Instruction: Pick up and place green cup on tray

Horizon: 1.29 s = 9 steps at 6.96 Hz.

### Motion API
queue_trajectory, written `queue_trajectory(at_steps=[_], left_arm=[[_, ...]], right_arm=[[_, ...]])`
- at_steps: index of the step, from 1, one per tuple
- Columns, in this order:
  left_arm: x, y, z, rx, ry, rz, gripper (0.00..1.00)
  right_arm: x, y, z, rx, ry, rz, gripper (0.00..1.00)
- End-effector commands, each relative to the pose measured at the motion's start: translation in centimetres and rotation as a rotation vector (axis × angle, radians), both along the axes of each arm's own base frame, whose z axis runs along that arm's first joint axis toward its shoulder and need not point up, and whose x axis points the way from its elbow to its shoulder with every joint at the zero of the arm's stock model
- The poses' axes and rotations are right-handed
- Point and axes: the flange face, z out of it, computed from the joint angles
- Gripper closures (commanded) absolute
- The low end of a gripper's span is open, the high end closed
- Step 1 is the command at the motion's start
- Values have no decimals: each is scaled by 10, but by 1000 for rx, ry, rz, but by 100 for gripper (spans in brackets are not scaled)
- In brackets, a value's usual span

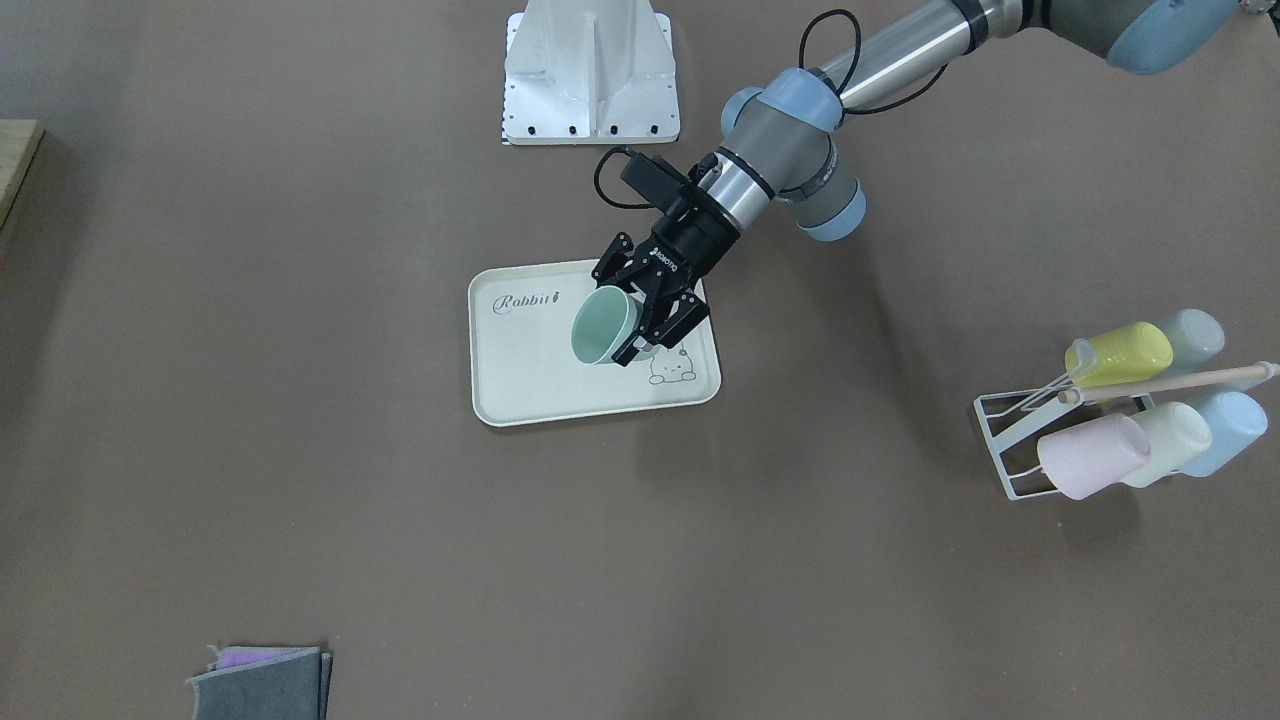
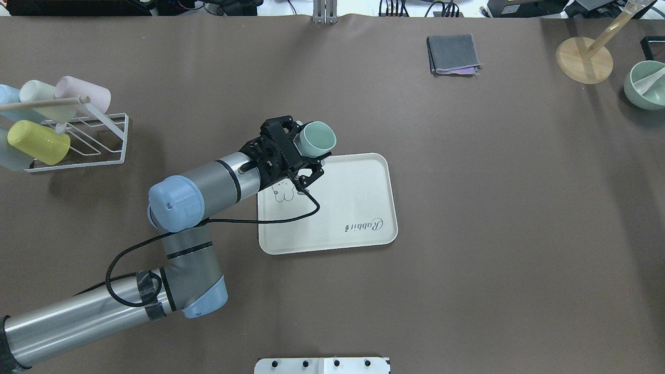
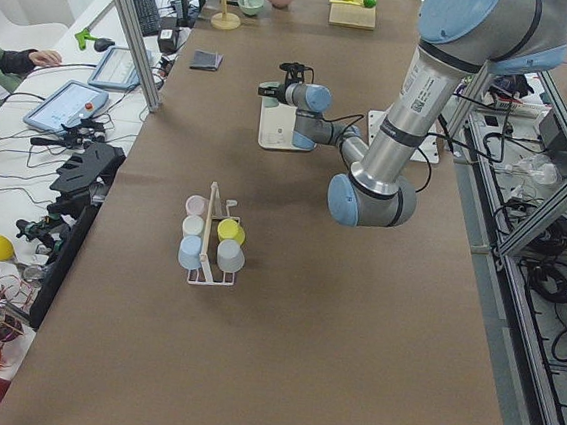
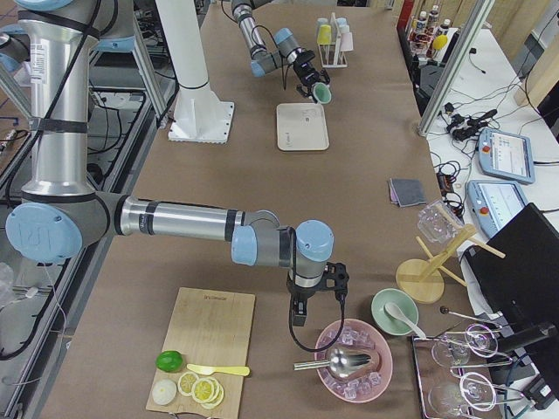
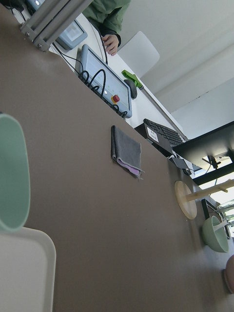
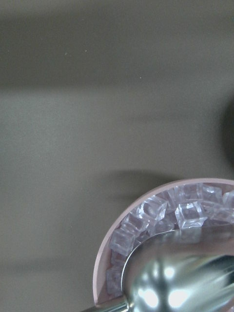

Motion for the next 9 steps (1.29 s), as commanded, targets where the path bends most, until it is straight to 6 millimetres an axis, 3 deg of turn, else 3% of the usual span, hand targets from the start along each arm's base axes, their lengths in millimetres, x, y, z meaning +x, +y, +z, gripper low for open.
queue_trajectory(at_steps=[1, 2, 6, 8, 9], left_arm=[[17, 3, 31, -33, 161, 92, 55], [24, 0, 51, -24, 200, 100, 55], [38, 18, 63, -79, 265, 162, 54], [55, 30, 58, -95, 227, 199, 53], [62, 30, 46, -91, 213, 219, 53]], right_arm=[[1, 1, 2, -1, 11, -2, 0], [1, 2, 2, -1, 11, -2, 0], [1, 2, 2, -4, 10, 0, 0], [1, 1, 1, -1, 7, 0, 0], [0, 2, 2, -4, 5, 0, 0]])
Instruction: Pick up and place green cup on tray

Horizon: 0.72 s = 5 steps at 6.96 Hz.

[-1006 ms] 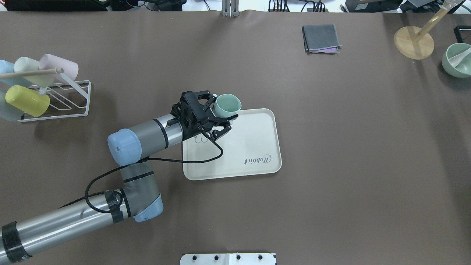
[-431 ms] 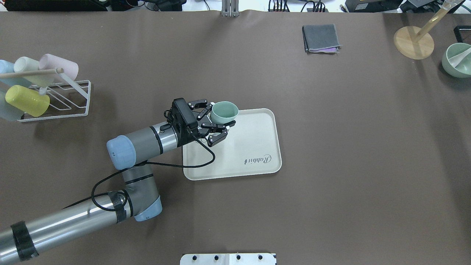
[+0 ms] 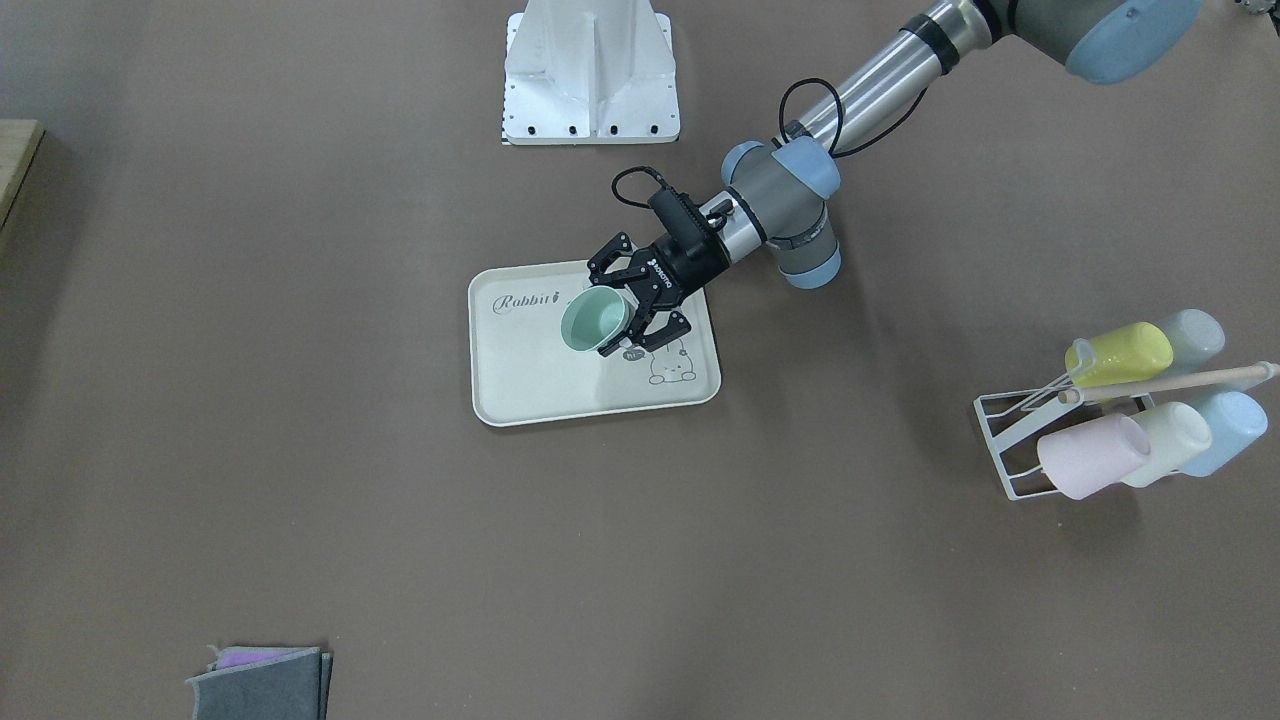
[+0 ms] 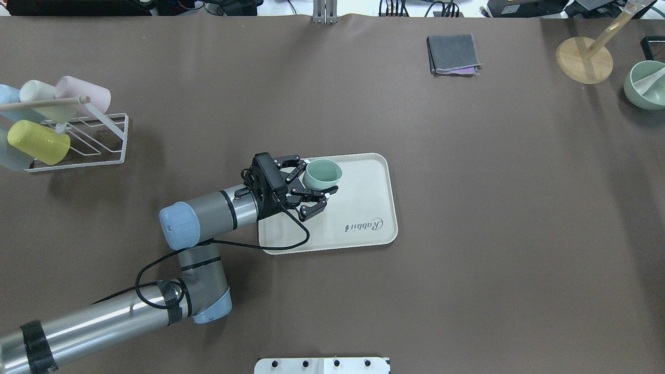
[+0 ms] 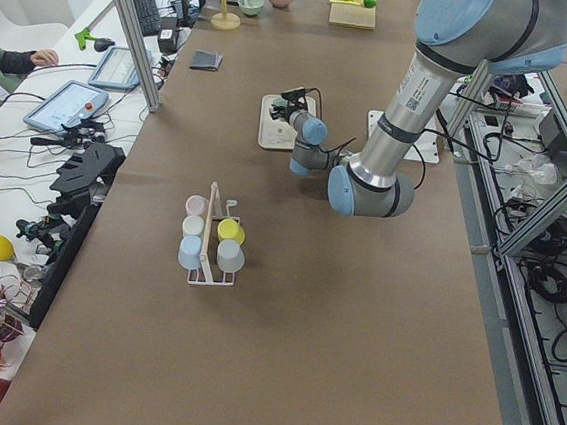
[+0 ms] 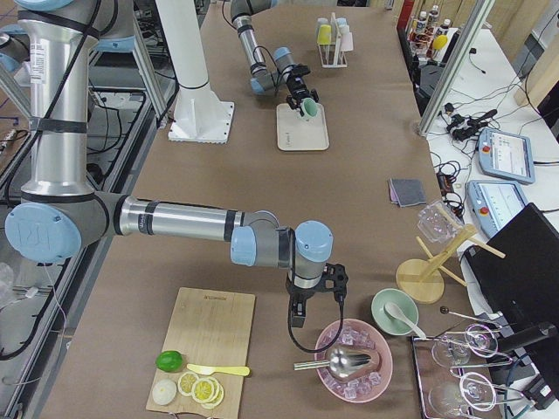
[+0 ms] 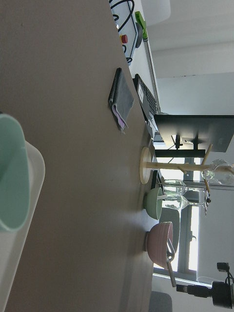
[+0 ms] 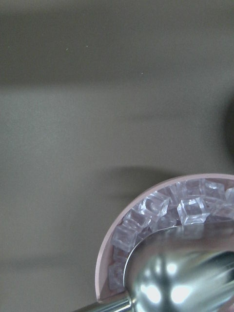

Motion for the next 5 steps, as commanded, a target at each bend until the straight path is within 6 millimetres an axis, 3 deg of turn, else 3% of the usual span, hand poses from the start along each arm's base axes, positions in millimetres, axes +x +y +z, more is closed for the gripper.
queue_trajectory(at_steps=[1, 5], left_arm=[[13, 5, -15, 9, -23, 34, 53], [16, 2, -9, 52, -67, 15, 51]], right_arm=[[0, 0, 3, -5, 3, 0, 0], [0, -1, 1, -2, 0, 0, 0]])
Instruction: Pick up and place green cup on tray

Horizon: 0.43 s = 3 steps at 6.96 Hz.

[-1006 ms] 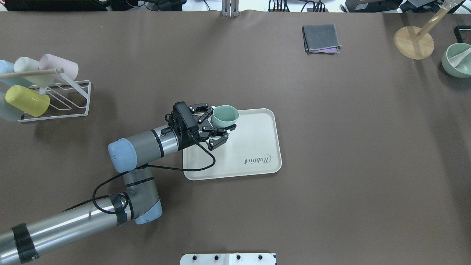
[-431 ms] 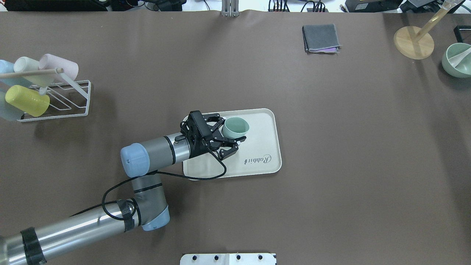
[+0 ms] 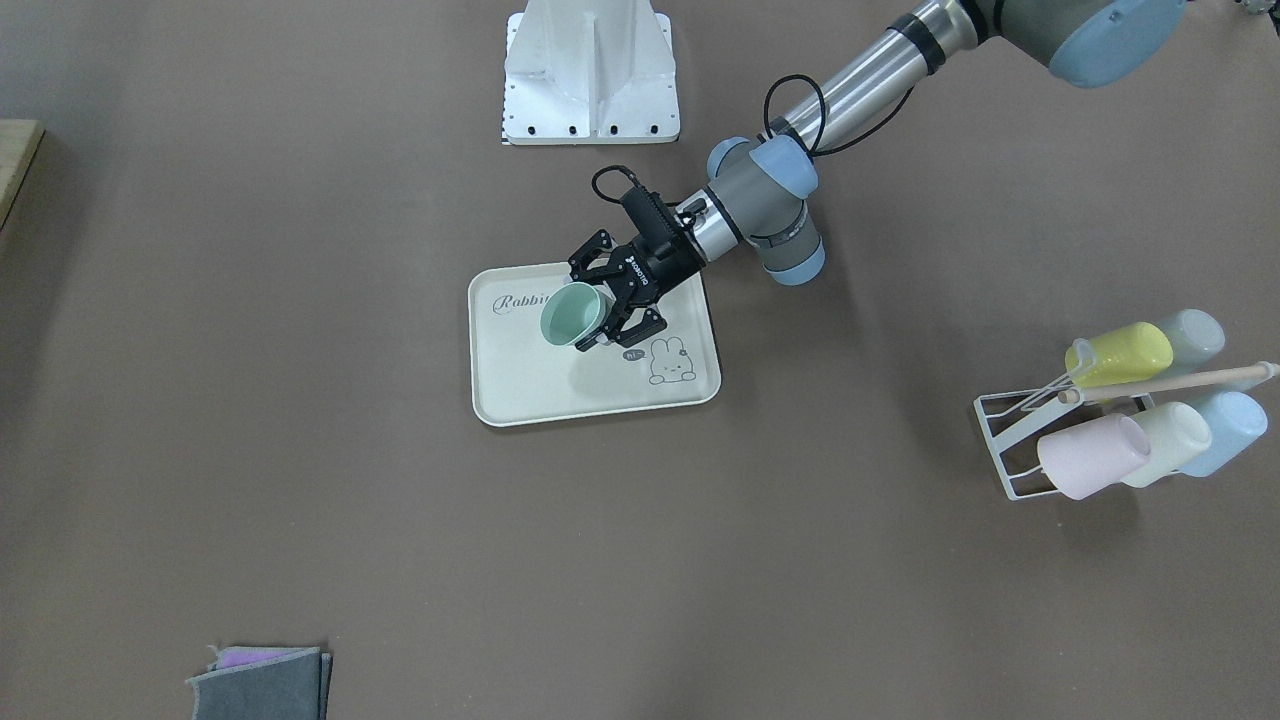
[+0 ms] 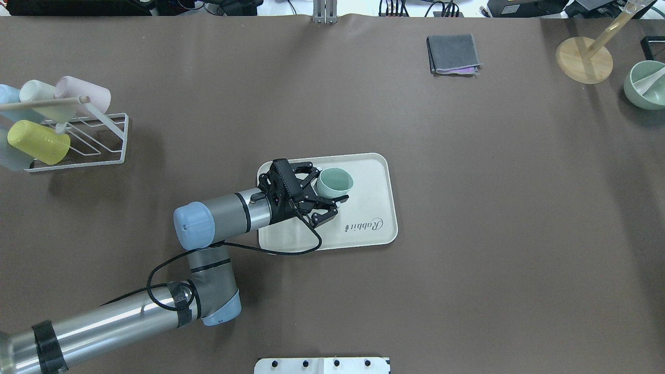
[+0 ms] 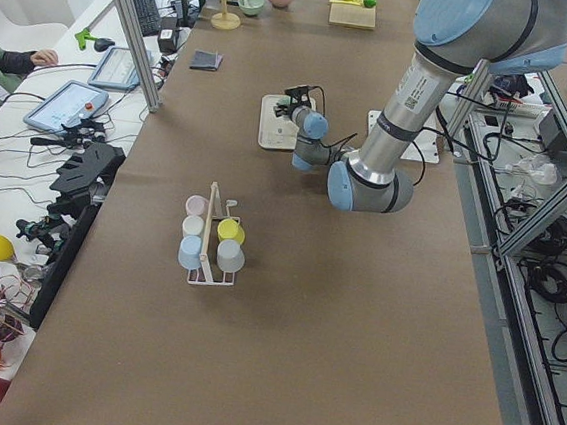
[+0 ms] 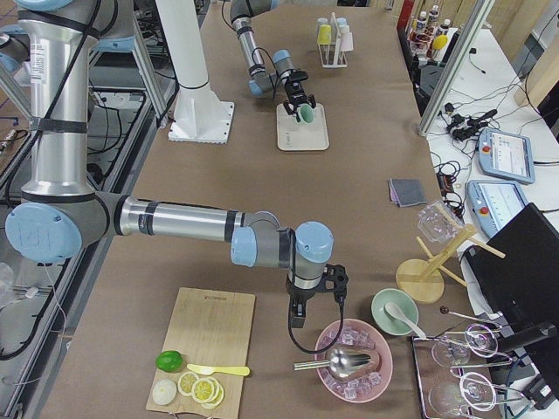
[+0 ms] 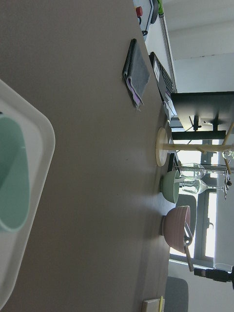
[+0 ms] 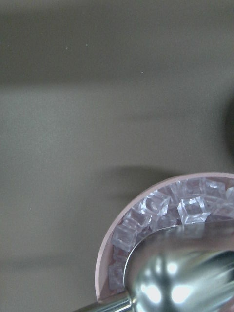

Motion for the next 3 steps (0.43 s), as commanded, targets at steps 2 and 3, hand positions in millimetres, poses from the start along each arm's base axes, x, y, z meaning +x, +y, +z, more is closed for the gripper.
queue_trajectory(at_steps=[2, 3], left_arm=[[4, -2, 0, 13, -20, -9, 51], [6, -3, -3, 12, -21, -9, 51]], right_arm=[[0, 0, 0, -1, -1, 0, 0], [0, 0, 0, -1, -3, 0, 0]])
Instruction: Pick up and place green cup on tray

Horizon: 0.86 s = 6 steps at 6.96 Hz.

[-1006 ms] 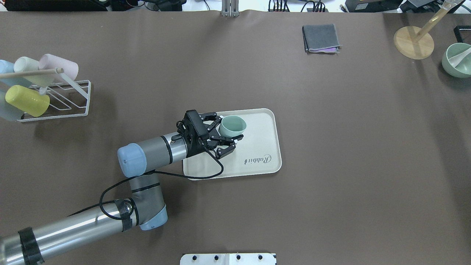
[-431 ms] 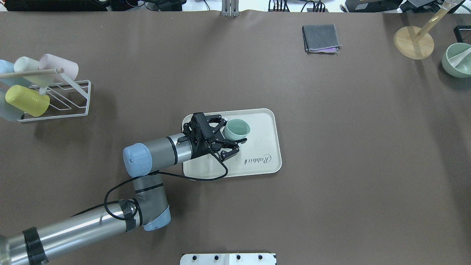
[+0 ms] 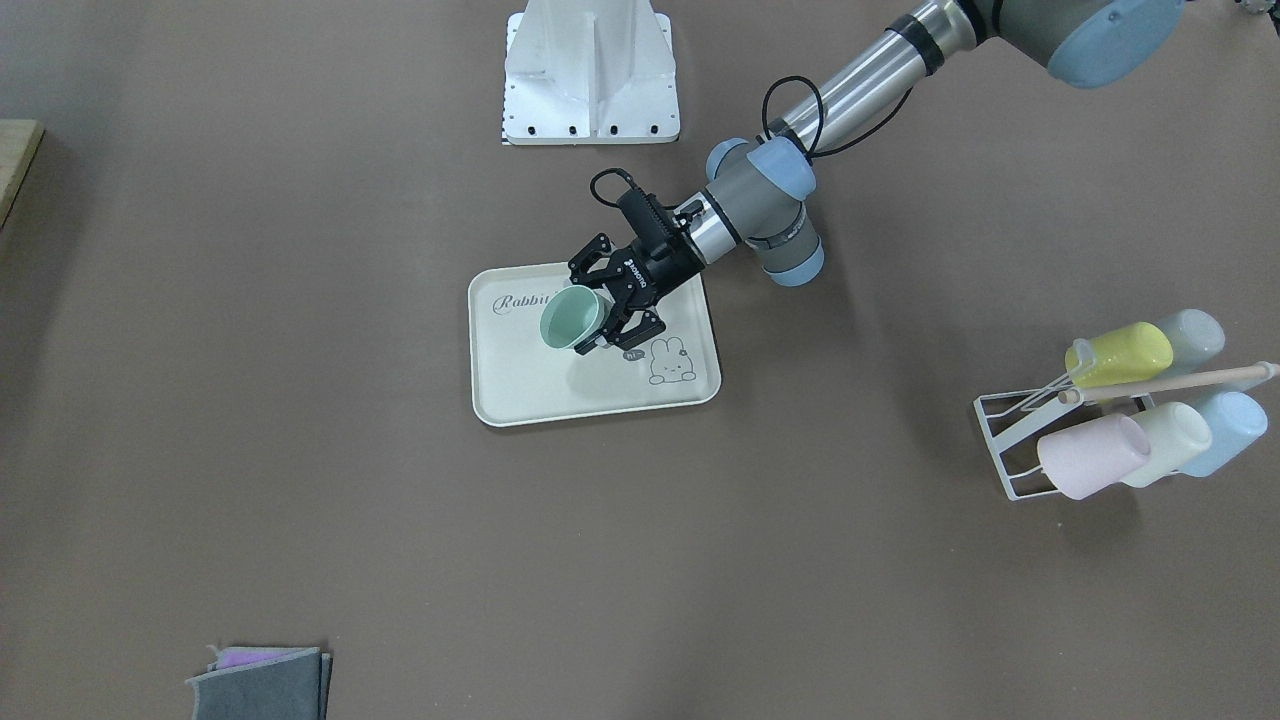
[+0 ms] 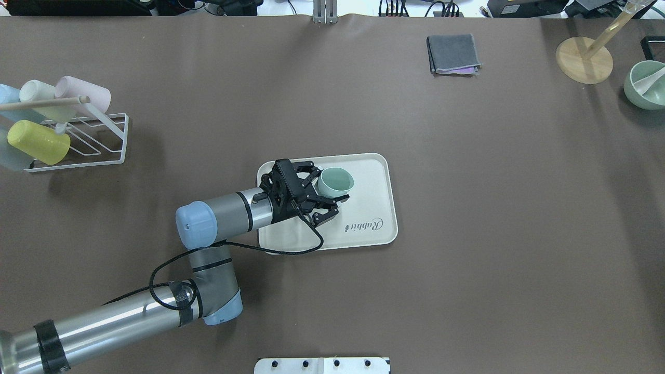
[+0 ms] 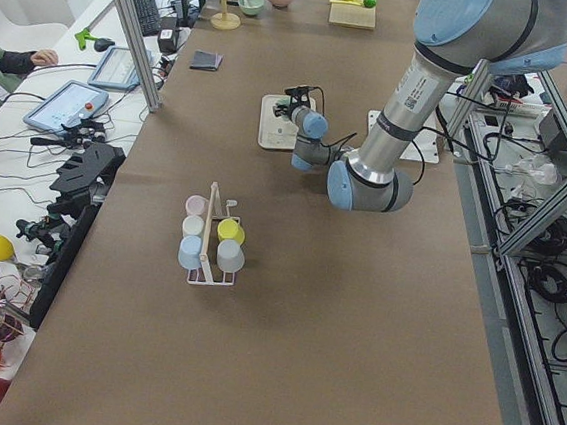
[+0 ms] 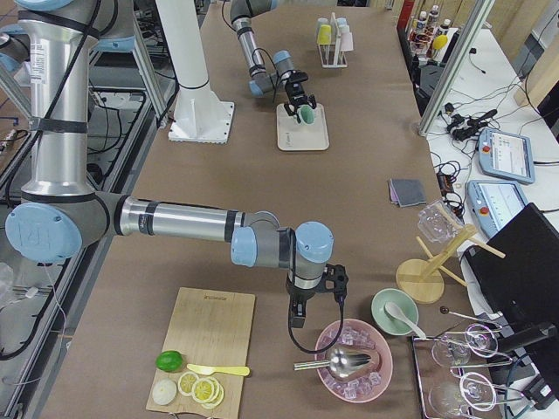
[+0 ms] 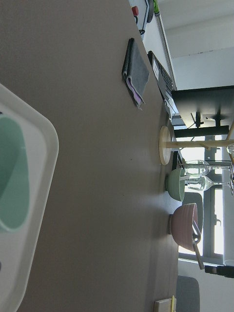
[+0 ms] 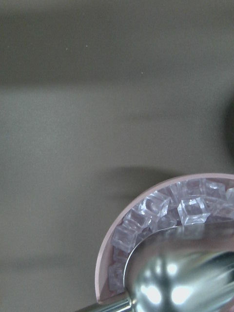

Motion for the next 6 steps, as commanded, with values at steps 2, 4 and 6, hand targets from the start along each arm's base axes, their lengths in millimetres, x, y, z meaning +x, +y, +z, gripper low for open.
queue_trajectory(at_steps=[2, 4, 6], left_arm=[[5, -2, -4, -3, -11, -1, 50], [2, -4, 2, -7, -16, -8, 2], [-8, -3, 20, -13, -30, -13, 1]], right_arm=[[0, 0, 0, -1, -2, 0, 0], [0, 0, 0, -1, -4, 0, 0], [0, 0, 0, -1, -4, 0, 0]])
